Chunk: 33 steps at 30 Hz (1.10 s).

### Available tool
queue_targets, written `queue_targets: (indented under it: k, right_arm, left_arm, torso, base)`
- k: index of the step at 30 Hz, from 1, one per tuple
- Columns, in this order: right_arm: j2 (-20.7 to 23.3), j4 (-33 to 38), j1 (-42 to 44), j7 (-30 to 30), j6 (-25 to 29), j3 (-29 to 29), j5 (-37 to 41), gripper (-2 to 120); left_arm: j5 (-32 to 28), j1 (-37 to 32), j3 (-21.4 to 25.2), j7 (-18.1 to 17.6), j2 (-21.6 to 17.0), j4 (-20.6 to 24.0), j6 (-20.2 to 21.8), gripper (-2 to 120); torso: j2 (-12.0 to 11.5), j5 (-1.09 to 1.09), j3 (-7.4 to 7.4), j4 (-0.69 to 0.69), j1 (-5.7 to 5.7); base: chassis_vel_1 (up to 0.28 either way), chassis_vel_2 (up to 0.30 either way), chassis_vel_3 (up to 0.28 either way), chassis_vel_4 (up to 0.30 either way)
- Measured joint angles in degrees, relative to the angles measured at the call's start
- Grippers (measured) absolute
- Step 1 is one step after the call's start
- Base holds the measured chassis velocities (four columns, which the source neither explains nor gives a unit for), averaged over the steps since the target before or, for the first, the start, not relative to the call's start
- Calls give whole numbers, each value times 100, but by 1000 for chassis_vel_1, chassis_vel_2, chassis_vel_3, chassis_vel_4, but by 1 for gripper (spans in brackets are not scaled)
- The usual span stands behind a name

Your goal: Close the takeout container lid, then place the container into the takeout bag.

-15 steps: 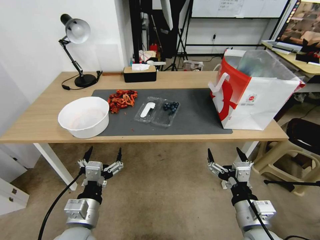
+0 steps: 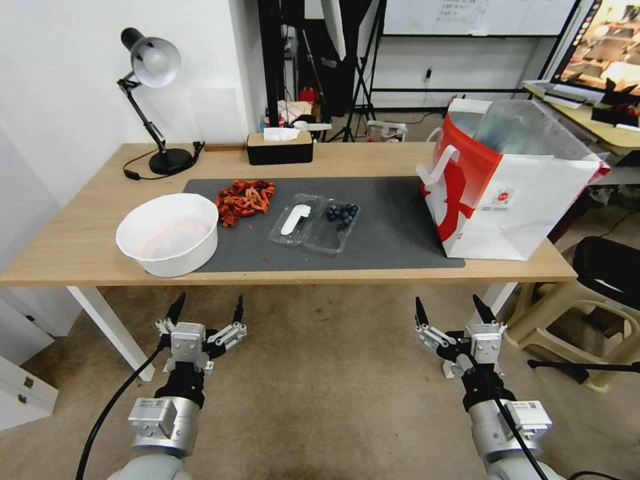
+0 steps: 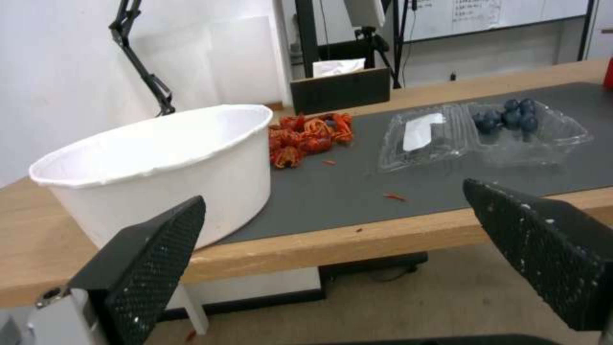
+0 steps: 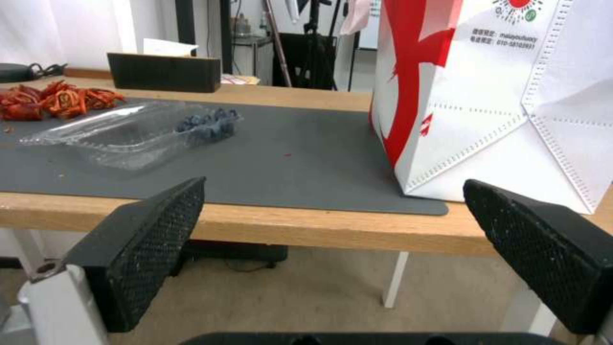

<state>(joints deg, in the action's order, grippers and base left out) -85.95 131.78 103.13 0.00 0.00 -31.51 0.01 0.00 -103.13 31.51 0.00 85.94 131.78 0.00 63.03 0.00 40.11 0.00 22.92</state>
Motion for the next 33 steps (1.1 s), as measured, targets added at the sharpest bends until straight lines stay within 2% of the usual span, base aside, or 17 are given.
queue_targets:
  k: [8, 10, 11, 13, 14, 17, 19, 21, 22, 33]
  right_arm:
    - [105, 75, 114, -86, -85, -10, 142, 100]
    - [465, 338, 536, -369, -379, -71, 570, 100]
    - [526, 391, 635, -437, -449, -79, 653, 100]
    - [530, 405, 654, -459, -464, -81, 670, 100]
    - [532, 418, 684, -515, -472, -82, 715, 100]
    - [527, 418, 688, -528, -446, -85, 732, 100]
    - [516, 419, 691, -536, -406, -99, 733, 100]
    - [515, 419, 691, -536, -401, -103, 733, 100]
    - [514, 417, 691, -536, -371, -113, 728, 100]
    - [494, 373, 685, -537, -297, -131, 709, 100]
  left_arm:
    - [-67, -10, -19, -61, -36, 27, 28, 100]
    - [-426, -75, -120, -388, -231, 220, 234, 100]
    - [-676, -126, -190, -615, -370, 350, 377, 100]
    - [-757, -141, -213, -688, -413, 393, 423, 100]
    - [-1119, -210, -318, -1020, -613, 579, 633, 100]
    - [-1443, -269, -412, -1313, -788, 748, 817, 100]
    - [-2009, -382, -575, -1824, -1095, 1042, 1143, 100]
    - [-2105, -400, -603, -1908, -1151, 1087, 1195, 100]
    - [-2371, -428, -647, -2052, -1280, 1147, 1260, 100]
    - [-2483, -430, -690, -2078, -1341, 1175, 1273, 100]
  torso:
    - [-1, 3, 0, 1, 0]
    - [0, -6, 0, -1, 0]
    - [0, 2, 0, -2, 0]
    - [0, 2, 0, 0, 0]
    - [0, -1, 0, 0, 0]
    - [0, 0, 0, 0, 1]
    - [0, 2, 0, 0, 0]
    - [0, 2, 0, 0, 0]
    - [0, 1, 0, 0, 0]
    - [1, 0, 0, 0, 0]
  base:
    - [0, 0, 0, 0]
    - [0, 0, 0, 0]
    - [0, 0, 0, 0]
    - [0, 0, 0, 0]
    - [0, 0, 0, 0]
    - [0, 0, 0, 0]
    - [0, 0, 0, 0]
    - [0, 0, 0, 0]
    - [0, 0, 0, 0]
    - [0, 0, 0, 0]
